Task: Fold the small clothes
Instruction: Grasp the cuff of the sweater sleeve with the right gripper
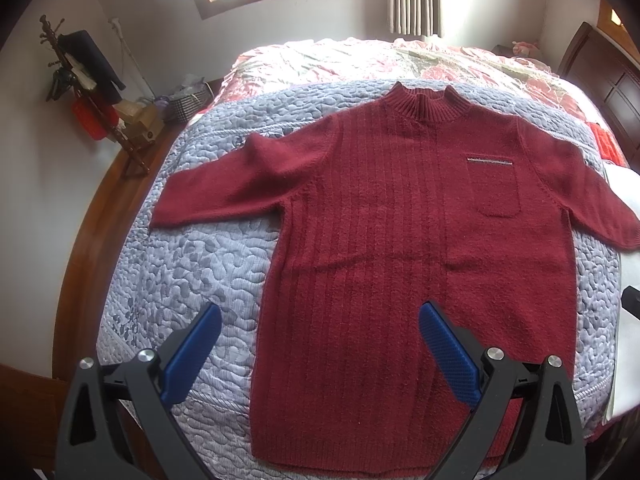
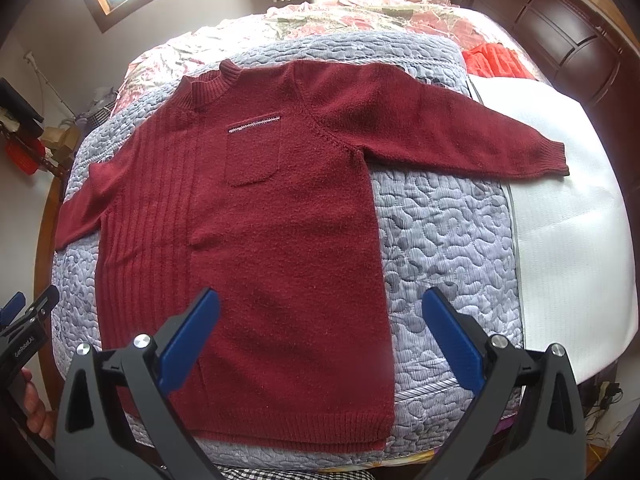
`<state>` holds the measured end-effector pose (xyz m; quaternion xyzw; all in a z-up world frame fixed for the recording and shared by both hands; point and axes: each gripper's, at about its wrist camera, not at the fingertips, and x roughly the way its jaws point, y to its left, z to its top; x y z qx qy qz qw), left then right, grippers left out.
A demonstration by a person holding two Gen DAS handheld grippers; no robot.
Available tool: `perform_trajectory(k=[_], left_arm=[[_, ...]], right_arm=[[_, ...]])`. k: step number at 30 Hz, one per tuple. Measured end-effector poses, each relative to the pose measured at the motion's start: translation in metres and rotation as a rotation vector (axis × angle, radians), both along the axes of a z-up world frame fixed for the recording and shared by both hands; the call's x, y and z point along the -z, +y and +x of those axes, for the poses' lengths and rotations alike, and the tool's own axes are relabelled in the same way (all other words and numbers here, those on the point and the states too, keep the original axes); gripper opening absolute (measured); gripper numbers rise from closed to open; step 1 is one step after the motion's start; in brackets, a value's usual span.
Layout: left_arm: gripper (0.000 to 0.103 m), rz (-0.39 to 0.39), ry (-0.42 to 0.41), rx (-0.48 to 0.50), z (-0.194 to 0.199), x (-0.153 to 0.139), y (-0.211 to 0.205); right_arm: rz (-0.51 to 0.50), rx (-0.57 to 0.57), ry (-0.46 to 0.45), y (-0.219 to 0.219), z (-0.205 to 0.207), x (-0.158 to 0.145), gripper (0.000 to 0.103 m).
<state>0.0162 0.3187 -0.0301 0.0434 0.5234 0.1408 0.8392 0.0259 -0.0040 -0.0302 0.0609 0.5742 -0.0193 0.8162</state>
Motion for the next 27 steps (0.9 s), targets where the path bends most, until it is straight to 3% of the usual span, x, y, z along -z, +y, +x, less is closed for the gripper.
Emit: perform_trajectory(k=[3,9,19,27], left_arm=[[0.099,0.012,0.004,0.004,0.009,0.005,-0.008],[0.099,0.018,-0.033,0.066,0.044,0.01,-0.054],[0.099,-0.014,-0.088,0.158,0.128,0.032,-0.171],[0.099,-0.071,-0.089,0.161,0.183,0.059,-0.252]], right_arm=[[0.044,0.029,0.002,-0.022,0.007,0.006,0.1],[0.004,0.101,-0.037,-0.093,0.032,0.01,0.1],[0.023,0.143,-0.052,-0.232,0.089,0.035,0.1],[0.035,0.206,-0.023,-0.365,0.131,0.072,0.1]])
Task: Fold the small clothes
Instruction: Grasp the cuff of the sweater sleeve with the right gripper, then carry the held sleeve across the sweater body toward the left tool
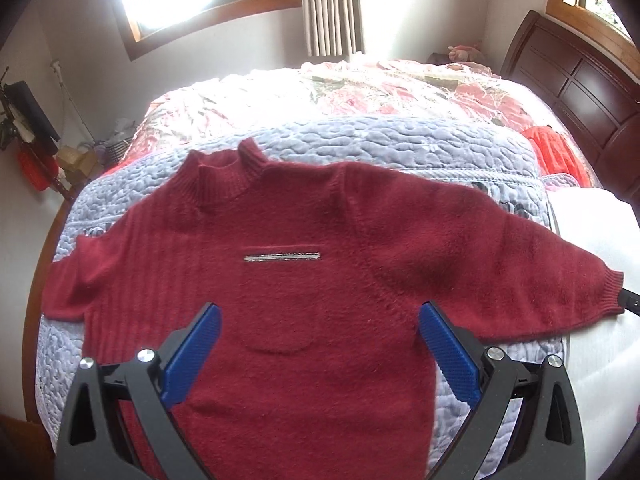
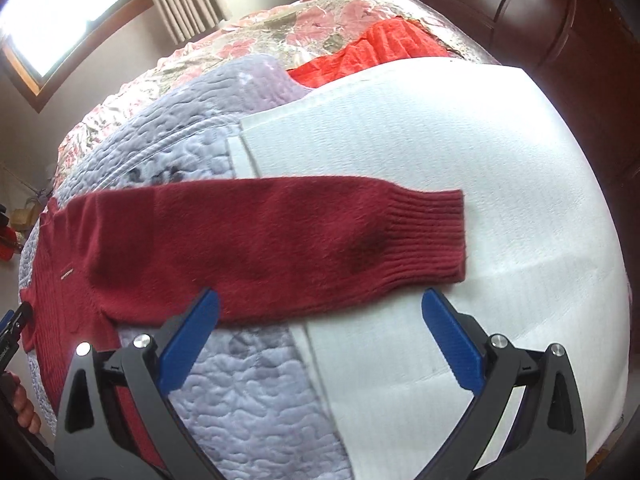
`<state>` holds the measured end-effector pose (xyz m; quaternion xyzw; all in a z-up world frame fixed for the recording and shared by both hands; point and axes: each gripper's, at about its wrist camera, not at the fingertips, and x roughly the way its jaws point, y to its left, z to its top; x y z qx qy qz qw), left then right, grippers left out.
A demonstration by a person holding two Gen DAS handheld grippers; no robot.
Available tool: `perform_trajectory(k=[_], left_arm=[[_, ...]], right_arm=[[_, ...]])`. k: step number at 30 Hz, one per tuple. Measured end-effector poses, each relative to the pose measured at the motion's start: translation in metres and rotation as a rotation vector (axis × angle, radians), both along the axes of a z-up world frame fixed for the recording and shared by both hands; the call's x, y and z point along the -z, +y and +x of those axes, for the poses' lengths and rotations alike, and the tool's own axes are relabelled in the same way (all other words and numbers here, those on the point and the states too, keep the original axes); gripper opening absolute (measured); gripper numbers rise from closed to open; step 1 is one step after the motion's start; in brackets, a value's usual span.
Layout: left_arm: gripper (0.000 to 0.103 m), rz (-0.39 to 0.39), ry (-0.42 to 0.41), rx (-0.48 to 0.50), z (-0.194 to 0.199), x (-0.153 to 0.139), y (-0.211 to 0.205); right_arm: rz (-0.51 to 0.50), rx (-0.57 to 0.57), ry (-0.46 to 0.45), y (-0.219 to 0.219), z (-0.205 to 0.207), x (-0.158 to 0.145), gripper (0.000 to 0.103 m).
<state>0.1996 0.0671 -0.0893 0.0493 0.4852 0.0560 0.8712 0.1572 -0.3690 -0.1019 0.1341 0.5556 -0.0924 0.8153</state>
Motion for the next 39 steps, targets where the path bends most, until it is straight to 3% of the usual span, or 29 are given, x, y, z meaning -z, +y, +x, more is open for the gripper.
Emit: perform_trajectory(k=[5,13,16,18,20,24,30,39], left_arm=[[0.099,0.0,0.0,0.019,0.019,0.015,-0.039],[0.099,0.022,0.021,0.04,0.028,0.032,-0.076],[0.099,0.035,0.016,0.04,0.025,0.031,-0.076],[0.099,0.051,0.01,0.037,0.022,0.03,-0.073],[0.099,0.062,0.009,0.029,0.02,0.028,-0.065],[0.099,0.076,0.012,-0.008,0.018,0.026,-0.043],[0.099,0.091,0.011,-0.065,0.016,0.022,-0.003],[0.099,0.09,0.002,-0.138,0.003,0.015,0.064]], right_arm=[[0.079,0.019,0.049,-0.06,0.016,0.033,0.1],[0.129,-0.025,0.029,-0.082,0.026,0.049,0.1],[0.126,-0.032,0.021,-0.084,0.028,0.047,0.075],[0.111,-0.044,0.023,-0.088,0.03,0.047,0.04],[0.151,-0.045,0.043,-0.093,0.031,0.051,0.012],[0.15,-0.049,0.009,-0.09,0.027,0.043,0.009],[0.157,-0.071,-0.087,-0.061,0.023,0.003,0.009],[0.195,-0.303,-0.183,0.077,0.055,-0.058,0.009]])
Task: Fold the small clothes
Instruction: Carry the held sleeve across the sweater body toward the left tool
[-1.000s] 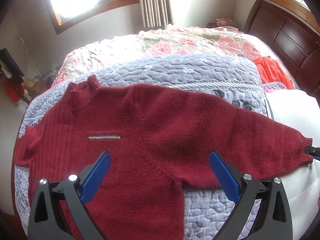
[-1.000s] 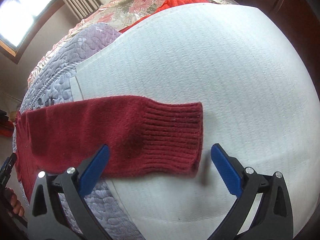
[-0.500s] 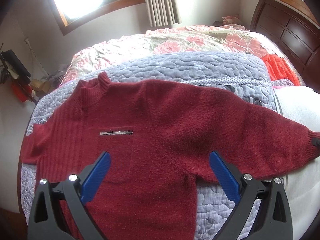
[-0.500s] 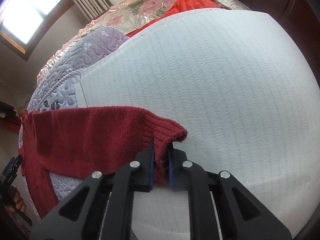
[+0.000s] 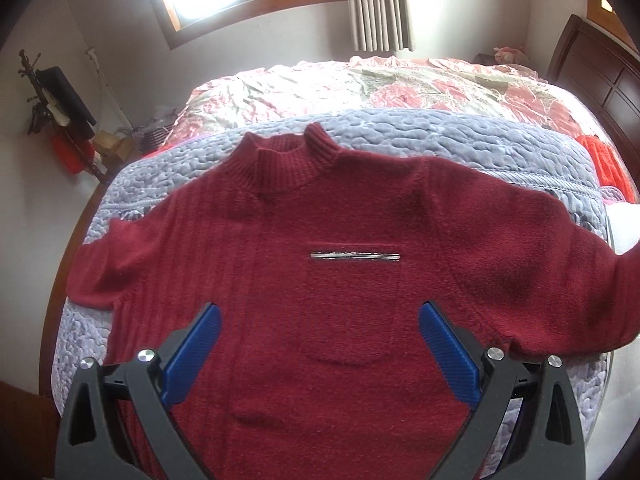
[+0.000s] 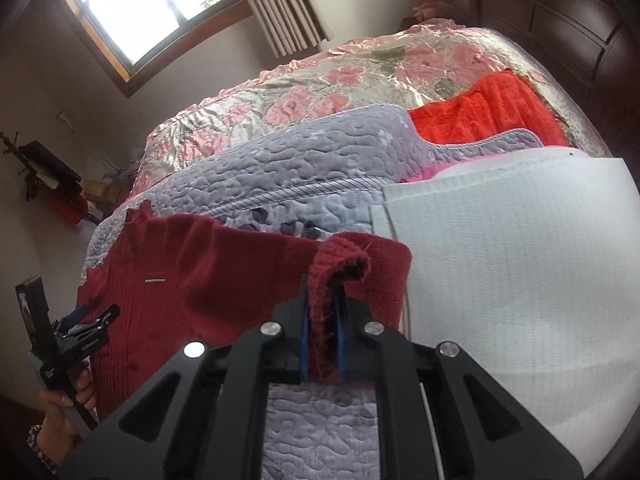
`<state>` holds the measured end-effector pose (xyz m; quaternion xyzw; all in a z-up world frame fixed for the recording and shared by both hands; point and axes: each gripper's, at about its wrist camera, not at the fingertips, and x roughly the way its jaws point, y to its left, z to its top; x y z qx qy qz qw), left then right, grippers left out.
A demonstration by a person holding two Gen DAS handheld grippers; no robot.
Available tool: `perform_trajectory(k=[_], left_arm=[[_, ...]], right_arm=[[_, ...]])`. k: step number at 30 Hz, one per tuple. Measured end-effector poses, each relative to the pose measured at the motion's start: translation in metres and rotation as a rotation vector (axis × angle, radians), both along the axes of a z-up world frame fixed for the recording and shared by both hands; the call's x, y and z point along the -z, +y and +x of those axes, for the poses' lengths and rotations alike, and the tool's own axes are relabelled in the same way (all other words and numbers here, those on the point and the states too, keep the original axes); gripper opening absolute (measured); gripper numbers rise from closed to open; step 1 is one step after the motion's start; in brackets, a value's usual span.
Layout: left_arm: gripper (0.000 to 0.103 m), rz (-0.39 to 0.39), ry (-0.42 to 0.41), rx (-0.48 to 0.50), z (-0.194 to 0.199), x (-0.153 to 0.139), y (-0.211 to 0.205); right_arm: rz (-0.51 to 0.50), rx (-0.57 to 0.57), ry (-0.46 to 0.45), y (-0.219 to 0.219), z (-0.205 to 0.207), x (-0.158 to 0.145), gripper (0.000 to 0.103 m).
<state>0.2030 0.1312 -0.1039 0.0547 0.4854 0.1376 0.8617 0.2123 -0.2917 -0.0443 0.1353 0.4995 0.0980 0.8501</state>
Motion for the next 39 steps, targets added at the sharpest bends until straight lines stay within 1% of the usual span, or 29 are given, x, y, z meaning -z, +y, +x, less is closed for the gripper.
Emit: perform_trajectory(k=[4,9,12,15,18,19,20,21,22,23,24,25,27,30,34,37,39], left_arm=[[0.099,-0.015,0.003,-0.041,-0.008,0.0,0.038],[0.099,-0.013,0.001,-0.077,-0.017,-0.001,0.082],[0.099,-0.017,0.003,-0.098,-0.023,0.0,0.108],[0.099,-0.018,0.011,-0.114,-0.026,0.002,0.128],[0.099,-0.026,0.023,-0.122,-0.028,0.005,0.14],[0.099,-0.032,0.028,-0.119,-0.027,0.007,0.143],[0.099,-0.036,0.031,-0.114,-0.027,0.009,0.144],[0.099,-0.038,0.036,-0.105,-0.026,0.01,0.143],[0.099,-0.041,0.041,-0.093,-0.025,0.012,0.141],[0.099,-0.052,0.047,-0.08,-0.023,0.014,0.139],[0.099,-0.07,0.052,-0.064,-0.022,0.017,0.136],[0.099,-0.089,0.059,-0.047,-0.02,0.019,0.131],[0.099,-0.132,0.075,-0.015,-0.014,0.026,0.119],[0.099,-0.206,0.114,0.011,-0.001,0.041,0.099],[0.099,-0.28,0.196,0.006,0.021,0.071,0.074],[0.099,-0.282,0.233,-0.016,0.036,0.088,0.06],[0.099,-0.314,0.242,-0.018,0.042,0.093,0.054]], right_arm=[[-0.047,-0.126,-0.015,0.079,0.011,-0.003,0.009],[-0.008,-0.274,-0.018,0.174,0.019,0.0,0.009],[0.023,-0.345,-0.001,0.224,0.024,0.006,0.009],[0.027,-0.38,0.038,0.265,0.031,0.024,0.009],[0.044,-0.395,0.104,0.293,0.038,0.05,0.01],[0.052,-0.404,0.133,0.3,0.04,0.06,0.013],[0.064,-0.407,0.164,0.305,0.041,0.068,0.022],[0.088,-0.406,0.188,0.307,0.042,0.073,0.028],[0.12,-0.4,0.205,0.304,0.043,0.075,0.032],[0.154,-0.398,0.204,0.3,0.041,0.071,0.04],[0.166,-0.397,0.182,0.294,0.038,0.064,0.04],[0.156,-0.395,0.156,0.286,0.035,0.055,0.04],[0.112,-0.37,0.111,0.268,0.031,0.038,0.041],[0.067,-0.321,0.089,0.233,0.025,0.028,0.043],[0.018,-0.259,0.098,0.193,0.015,0.034,0.044],[0.017,-0.22,0.111,0.167,0.007,0.046,0.044],[0.012,-0.203,0.116,0.152,0.002,0.052,0.044]])
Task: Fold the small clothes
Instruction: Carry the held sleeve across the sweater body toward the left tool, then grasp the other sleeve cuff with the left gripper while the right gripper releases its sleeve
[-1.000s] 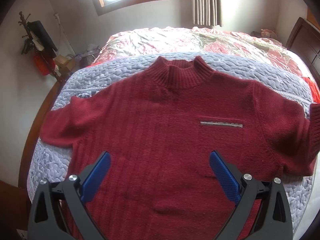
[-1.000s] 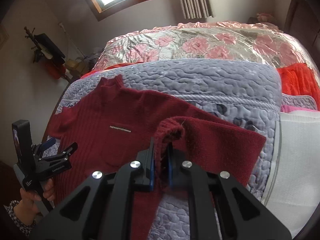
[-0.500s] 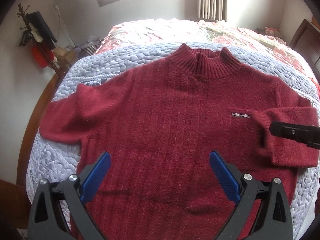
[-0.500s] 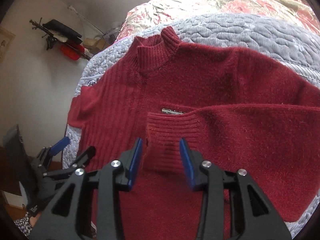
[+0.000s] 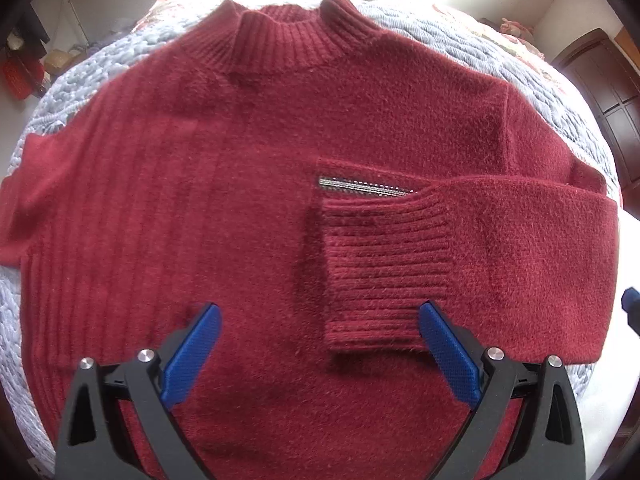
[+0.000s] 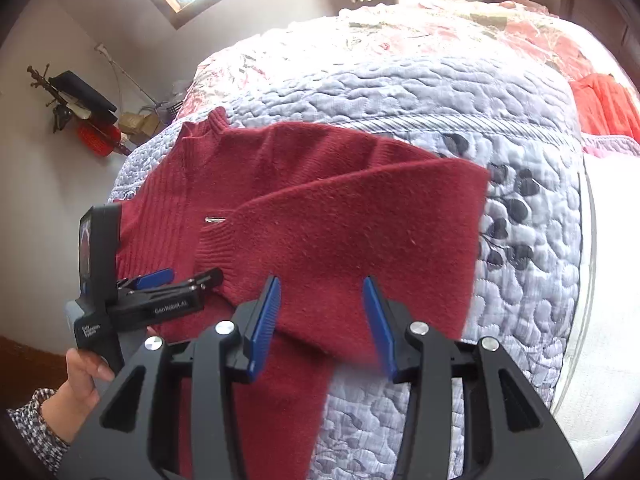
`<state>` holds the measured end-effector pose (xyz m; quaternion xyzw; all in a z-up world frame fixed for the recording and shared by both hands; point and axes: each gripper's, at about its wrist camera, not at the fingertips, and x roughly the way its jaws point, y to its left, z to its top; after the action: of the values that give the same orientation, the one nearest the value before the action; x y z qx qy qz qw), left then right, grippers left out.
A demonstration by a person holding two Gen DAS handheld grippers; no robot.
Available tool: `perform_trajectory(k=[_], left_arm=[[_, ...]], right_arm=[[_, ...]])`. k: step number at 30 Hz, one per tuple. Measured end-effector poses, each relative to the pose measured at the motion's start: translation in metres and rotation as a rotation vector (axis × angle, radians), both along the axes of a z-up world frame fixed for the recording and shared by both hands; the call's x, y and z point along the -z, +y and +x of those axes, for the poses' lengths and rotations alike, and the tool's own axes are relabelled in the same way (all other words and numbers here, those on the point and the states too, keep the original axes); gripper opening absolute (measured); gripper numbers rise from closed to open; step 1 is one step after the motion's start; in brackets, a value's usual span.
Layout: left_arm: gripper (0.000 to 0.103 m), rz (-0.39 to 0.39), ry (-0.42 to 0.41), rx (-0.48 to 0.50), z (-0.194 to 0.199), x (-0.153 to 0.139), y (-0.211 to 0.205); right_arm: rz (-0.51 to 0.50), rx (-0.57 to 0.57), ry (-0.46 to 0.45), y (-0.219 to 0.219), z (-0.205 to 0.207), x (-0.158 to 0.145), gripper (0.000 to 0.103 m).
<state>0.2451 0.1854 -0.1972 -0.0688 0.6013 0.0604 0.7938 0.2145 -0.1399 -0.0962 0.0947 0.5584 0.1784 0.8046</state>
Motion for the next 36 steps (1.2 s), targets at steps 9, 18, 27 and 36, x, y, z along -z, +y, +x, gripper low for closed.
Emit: perform_trajectory(k=[9,18,27,36], left_arm=[[0.024,-0.132,-0.038,0.03,0.007,-0.005,-0.028],[0.017,-0.126,-0.285,0.01,-0.019,-0.082,0.01],[0.017,0.023,-0.339,-0.117,-0.017,-0.116,0.113],[0.021,0.041,-0.228,-0.17,-0.028,-0.059,0.167]], right_arm=[[0.008,0.043,0.009,-0.03,-0.012,0.015,0.047],[0.031,0.04,-0.005,-0.029,-0.018,0.009,0.051],[0.09,-0.003,0.008,0.013,-0.004,0.01,0.059],[0.032,0.002,0.12,0.045,0.022,0.049,0.06]])
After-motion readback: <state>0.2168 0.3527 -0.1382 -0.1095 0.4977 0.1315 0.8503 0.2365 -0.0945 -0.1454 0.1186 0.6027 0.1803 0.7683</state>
